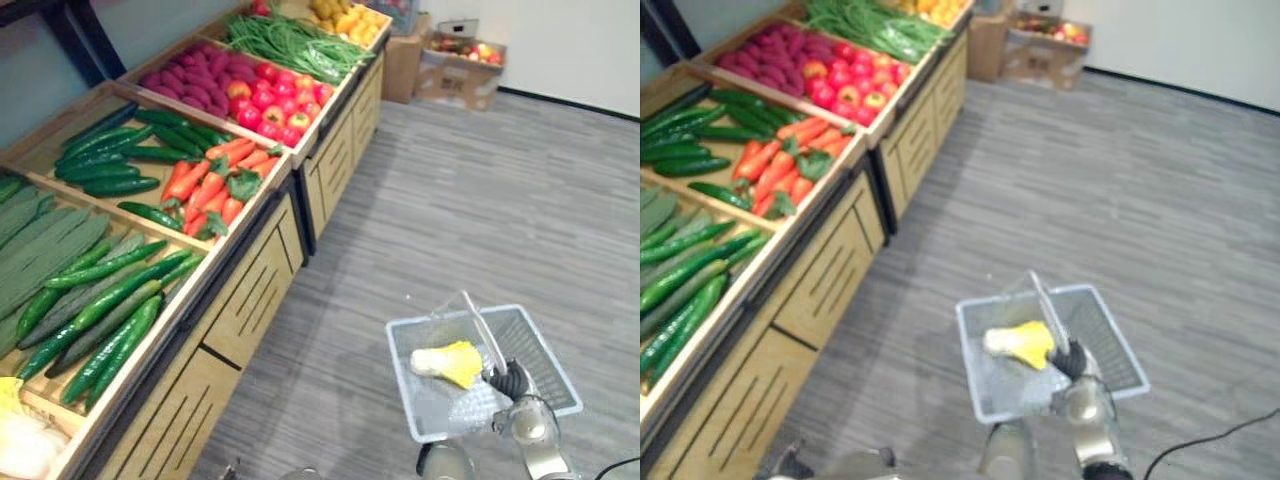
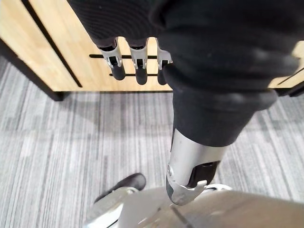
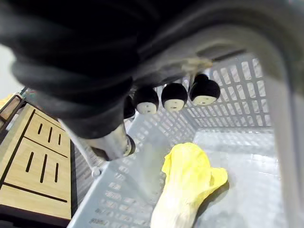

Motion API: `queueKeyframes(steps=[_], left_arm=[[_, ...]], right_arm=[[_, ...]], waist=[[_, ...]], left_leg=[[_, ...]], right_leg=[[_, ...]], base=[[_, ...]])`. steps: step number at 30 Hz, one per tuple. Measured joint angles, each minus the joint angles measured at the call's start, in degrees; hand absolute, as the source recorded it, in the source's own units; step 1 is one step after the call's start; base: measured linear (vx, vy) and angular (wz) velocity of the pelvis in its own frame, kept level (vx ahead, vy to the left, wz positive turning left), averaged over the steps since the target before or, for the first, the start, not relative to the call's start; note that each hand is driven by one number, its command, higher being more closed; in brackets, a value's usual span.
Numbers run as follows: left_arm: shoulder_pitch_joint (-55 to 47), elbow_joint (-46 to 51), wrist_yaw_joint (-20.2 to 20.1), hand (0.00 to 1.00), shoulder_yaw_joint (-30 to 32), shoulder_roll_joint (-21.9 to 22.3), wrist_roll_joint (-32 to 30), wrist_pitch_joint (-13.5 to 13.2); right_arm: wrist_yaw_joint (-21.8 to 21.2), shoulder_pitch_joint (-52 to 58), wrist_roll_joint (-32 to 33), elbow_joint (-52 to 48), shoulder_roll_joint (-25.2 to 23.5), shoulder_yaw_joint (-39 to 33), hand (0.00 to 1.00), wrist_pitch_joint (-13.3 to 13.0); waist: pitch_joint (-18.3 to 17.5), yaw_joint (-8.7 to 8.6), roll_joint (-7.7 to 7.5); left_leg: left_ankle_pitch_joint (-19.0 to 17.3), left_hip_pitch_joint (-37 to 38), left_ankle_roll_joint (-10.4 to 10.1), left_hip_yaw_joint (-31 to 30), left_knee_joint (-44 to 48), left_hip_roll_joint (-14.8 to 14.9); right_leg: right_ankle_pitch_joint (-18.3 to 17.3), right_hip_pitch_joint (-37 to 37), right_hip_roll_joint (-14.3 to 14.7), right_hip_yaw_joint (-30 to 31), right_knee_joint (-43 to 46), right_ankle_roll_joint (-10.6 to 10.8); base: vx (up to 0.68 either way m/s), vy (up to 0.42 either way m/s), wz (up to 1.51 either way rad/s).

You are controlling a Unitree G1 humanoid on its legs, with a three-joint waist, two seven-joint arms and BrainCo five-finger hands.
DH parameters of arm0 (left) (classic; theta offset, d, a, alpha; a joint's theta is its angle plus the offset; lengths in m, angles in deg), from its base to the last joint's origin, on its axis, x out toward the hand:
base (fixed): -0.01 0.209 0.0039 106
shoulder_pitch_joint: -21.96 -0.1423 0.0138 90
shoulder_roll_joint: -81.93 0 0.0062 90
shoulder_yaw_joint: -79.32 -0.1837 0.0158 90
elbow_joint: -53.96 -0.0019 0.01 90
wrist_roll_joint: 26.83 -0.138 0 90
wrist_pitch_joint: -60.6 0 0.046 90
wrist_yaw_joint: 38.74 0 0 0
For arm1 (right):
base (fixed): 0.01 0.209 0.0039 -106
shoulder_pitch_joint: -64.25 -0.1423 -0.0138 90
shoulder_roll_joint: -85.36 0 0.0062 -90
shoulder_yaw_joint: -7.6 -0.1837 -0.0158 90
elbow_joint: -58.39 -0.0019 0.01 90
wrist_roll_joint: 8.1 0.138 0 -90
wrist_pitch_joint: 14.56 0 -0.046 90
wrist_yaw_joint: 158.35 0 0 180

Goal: Pick vegetable in the basket

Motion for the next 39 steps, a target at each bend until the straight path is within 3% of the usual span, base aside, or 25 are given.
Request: queueKeyframes(steps=[1, 2, 3, 7, 11, 12, 13, 14, 16, 18, 19, 21, 22, 23, 25, 26, 28, 30, 31, 32, 33, 34, 35, 37, 39], left_arm=[[-0.22, -0.41, 0.14, 0.00, 0.80, 1.22, -0.01, 0.03], [-0.18, -1.29, 0.14, 0.00, 1.45, 2.32, -0.01, 0.04], [0.00, -1.70, 0.21, 0.00, 1.86, 2.96, 0.01, -0.03], [0.05, -1.60, 1.26, 0.00, 3.89, 3.53, 0.16, -0.08], [0.00, -1.57, 1.86, 0.00, 4.06, 2.69, 1.94, 0.38], [-0.01, -1.11, 2.05, 0.00, 4.11, 2.47, 2.18, 0.34], [0.08, -1.02, 1.87, 0.00, 4.01, 2.38, 2.24, 0.30], [0.23, -0.85, 1.52, 0.00, 3.50, 2.51, 2.21, 0.32], [0.28, -0.71, 1.54, 0.00, 2.94, 2.66, 2.18, 0.37], [0.43, -0.53, 1.14, 0.00, 1.84, 2.72, 2.11, 0.39], [0.46, -0.44, 0.63, 0.00, 1.66, 3.09, 1.82, 0.38], [0.00, -0.46, 0.07, 0.00, 1.76, 3.73, 1.71, 0.40], [0.24, -0.79, -0.42, 0.00, 1.82, 3.29, 1.49, 0.59], [0.71, -0.23, -0.37, 0.00, 1.90, 2.18, 1.29, 0.80], [1.98, 0.84, -0.18, 0.00, 2.13, 1.24, 1.27, 0.84], [2.13, 0.77, -0.18, 0.00, 2.57, 1.27, 1.28, 0.90], [1.93, 0.74, -0.06, 0.00, 3.87, 2.22, 1.29, 1.05], [0.92, 0.94, -0.04, 0.00, 3.80, 2.10, 1.28, 1.13], [0.11, 1.64, -0.07, 0.00, 3.50, 1.76, 1.29, 1.15], [-0.42, 2.07, -0.02, 0.00, 3.36, 1.41, 1.39, 1.19], [-0.38, 2.38, 0.02, 0.00, 3.12, 1.23, 1.61, 1.24], [-0.11, 3.41, 0.12, 0.00, 2.54, 1.18, 2.03, 1.29], [0.25, 4.03, 0.41, 0.00, 2.27, 0.83, 2.40, 1.30], [0.46, 4.55, 0.99, 0.00, 2.17, 0.84, 2.43, 1.35], [0.86, 5.78, 1.76, 0.00, 2.54, 1.30, 2.45, 1.49]], right_arm=[[0.14, 1.00, 0.00, -0.04, 0.31, -0.83, 1.00, 0.06], [0.13, 1.34, 0.00, -0.07, 1.05, -0.98, 1.00, 0.43], [0.14, 1.08, 0.01, -0.07, 1.27, -1.08, 1.00, 0.60], [0.10, 1.37, 0.17, -0.07, 2.02, 0.12, 1.00, 0.88], [0.03, 2.86, 0.38, -0.08, 2.11, 1.87, 1.00, 0.85], [0.04, 2.97, 0.39, -0.09, 2.24, 1.79, 1.00, 0.85], [0.06, 2.97, 0.44, -0.18, 2.74, 1.56, 1.00, 0.87], [0.07, 3.18, 0.62, -0.25, 3.19, 0.99, 1.00, 0.90], [0.06, 3.16, 0.72, -0.25, 3.19, 0.43, 1.00, 0.95], [0.15, 2.91, 0.73, -0.28, 3.25, -0.44, 1.00, 0.99], [0.20, 2.93, 0.72, -0.27, 3.22, -0.98, 1.00, 1.00], [0.19, 2.88, 0.68, -0.36, 3.25, -1.10, 1.00, 1.00], [0.23, 2.35, 0.66, 0.30, 1.89, -0.97, 1.00, 1.30], [0.21, 2.70, 0.66, 0.04, 1.43, 0.19, 1.00, 1.34], [0.19, 1.69, 0.66, -0.12, 1.17, 0.89, 1.00, 1.19], [0.14, 1.26, 0.64, -0.07, 1.18, 1.01, 1.00, 1.23], [-0.55, 0.76, 0.28, 0.07, 1.13, 2.55, 1.00, 1.25], [-0.65, 0.75, 0.28, 0.11, 0.71, 2.78, 1.00, 1.20], [-0.65, 0.85, 0.29, 0.22, 0.67, 2.77, 1.00, 1.19], [-0.62, 0.83, 0.30, 0.87, 0.66, 2.50, 1.00, 1.19], [-0.46, 0.74, 0.32, 1.50, 0.61, 2.22, 1.00, 1.20], [-0.31, 0.84, 0.36, 2.93, 0.40, 1.69, 1.00, 1.24], [-0.30, 0.89, 0.48, 3.83, 0.29, 1.54, 1.00, 1.31], [-0.23, 0.90, 0.85, 3.98, -0.04, -0.21, 1.00, 1.38], [0.46, 1.15, 1.30, 4.09, -0.14, -2.45, 1.00, 1.23]], waist=[[-0.75, 0.03, 1.85], [-1.60, 0.38, 4.22], [-1.99, 0.17, 5.15], [-2.14, -1.18, 5.40], [-1.76, -0.32, 4.69], [-1.63, -0.14, 4.44], [-1.57, -0.29, 4.29], [-1.51, -0.70, 4.18], [-1.44, -0.65, 4.07], [-1.38, -0.98, 3.98], [-1.42, -1.15, 4.17], [-1.43, -0.74, 5.48], [-1.17, -0.41, 4.50], [-1.02, -0.68, 2.76], [-1.09, -0.33, 0.34], [-1.12, -0.23, 0.30], [-1.09, 0.36, 0.31], [-0.97, 0.77, -0.21], [-1.34, 0.58, -0.78], [-1.84, 0.37, -1.43], [-2.05, 0.20, -1.08], [-2.00, -0.48, -1.45], [-2.01, -0.69, -1.81], [-1.92, -1.27, -1.51], [-1.86, -1.74, -1.40]], left_leg=[[-0.91, 0.27, -0.73, -1.14, -0.12, 2.77], [-0.59, 0.91, -1.16, -1.07, 0.15, 5.36], [0.68, 0.79, -1.82, -0.76, 1.31, 6.53], [8.55, -10.12, -1.83, -1.88, 21.92, 9.06], [24.69, -15.09, 3.83, 3.90, 33.41, 16.04], [21.61, -16.59, 3.30, 5.10, 36.37, 16.52], [15.55, -19.10, 3.14, 6.93, 39.55, 15.95], [11.07, -21.23, 2.89, 9.93, 38.83, 14.02], [9.42, -21.88, 2.01, 12.74, 33.90, 12.18], [10.35, -21.80, 1.11, 16.76, 16.00, 7.32], [15.24, -21.49, 1.39, 17.64, 4.41, 4.42], [21.09, -22.38, 2.85, 17.59, -0.60, 4.26], [21.67, -22.13, 8.57, 17.31, 0.65, 3.32], [20.04, -22.33, 7.36, 17.39, 1.47, 2.12], [17.05, -22.98, 8.29, 18.01, 3.09, -0.21], [16.23, -22.84, 8.77, 18.17, 3.71, -0.59], [13.46, -20.47, 9.32, 19.43, 4.36, -1.27], [12.11, -16.72, 9.06, 20.55, 3.14, -2.00], [11.41, -14.52, 8.84, 20.67, 2.15, -2.87], [10.76, -12.74, 8.98, 19.67, 1.12, -3.67], [10.50, -11.75, 9.58, 18.71, 0.76, -3.83], [9.91, -10.58, 10.17, 16.06, 0.41, -3.70], [9.72, -9.31, 10.21, 13.78, -0.14, -3.57], [10.09, -7.17, 9.62, 10.16, -1.12, -3.43], [10.23, -6.45, 9.41, 6.24, -1.04, -3.14]], right_leg=[[0.39, -1.02, 1.69, -1.47, 4.79, 0.06], [-2.47, -2.23, 3.21, -2.80, 9.56, -1.09], [-4.66, -2.51, 3.54, -3.49, 11.84, -1.86], [-9.48, 2.05, 2.41, -9.09, 13.67, -3.32], [-10.93, 12.52, 6.08, -13.56, 6.24, -5.40], [-11.12, 14.12, 6.58, -14.14, 4.59, -5.74], [-11.26, 16.02, 6.63, -15.04, 2.42, -5.98], [-10.81, 18.39, 6.71, -16.44, 0.13, -5.40], [-10.64, 19.89, 6.79, -17.30, -0.91, -5.14], [-10.57, 21.23, 6.76, -18.43, -1.93, -5.01], [-10.54, 21.79, 7.05, -18.83, -2.18, -4.90], [-11.01, 23.23, 9.18, -18.12, -2.93, -3.41], [-12.64, 25.36, 8.99, -17.09, -3.86, -0.79], [-12.62, 25.94, 8.00, -16.88, -4.54, -0.78], [-11.35, 26.58, 5.77, -15.52, -6.09, 0.39], [-10.70, 26.83, 5.20, -15.06, -5.90, 1.13], [-10.42, 25.43, 2.54, -12.50, 0.57, 1.16], [-9.74, 21.01, -0.98, -9.61, 14.12, 2.32], [-6.65, 16.68, -3.61, -6.82, 24.82, 3.42], [-0.35, 12.21, -5.34, -3.95, 33.43, 3.17], [4.21, 10.75, -5.60, -2.59, 36.81, 3.39], [4.48, 7.83, -5.45, -1.00, 43.46, 4.19], [-1.99, 5.25, -4.88, -1.31, 48.12, 2.93], [-7.94, 3.41, -4.16, -5.12, 47.85, 0.97], [-11.39, 3.49, -2.87, -7.97, 38.90, -1.32]], base=[[0.39, -0.422, 0.40], [0.48, -0.482, 0.41], [0.41, -0.397, 0.37], [0.33, -0.387, 0.55], [0.33, -0.254, 0.33], [0.38, -0.276, 0.30], [0.34, -0.247, 0.34], [0.31, -0.209, 0.28], [0.20, -0.048, 0.15], [0.32, 0.091, 0.12], [0.30, 0.161, 0.08], [0.33, 0.208, -0.21], [0.37, 0.199, -0.10], [0.29, 0.137, 0.10], [0.25, 0.114, 0.14], [0.32, 0.203, -0.03], [0.27, 0.205, -0.23], [0.20, 0.190, -0.23], [0.20, 0.215, 0.04], [0.26, 0.203, 0.17], [0.27, 0.100, 0.53], [0.25, 0.012, 0.85], [0.26, -0.052, 0.95], [0.28, -0.131, 1.06], [0.24, -0.215, 1.28]])
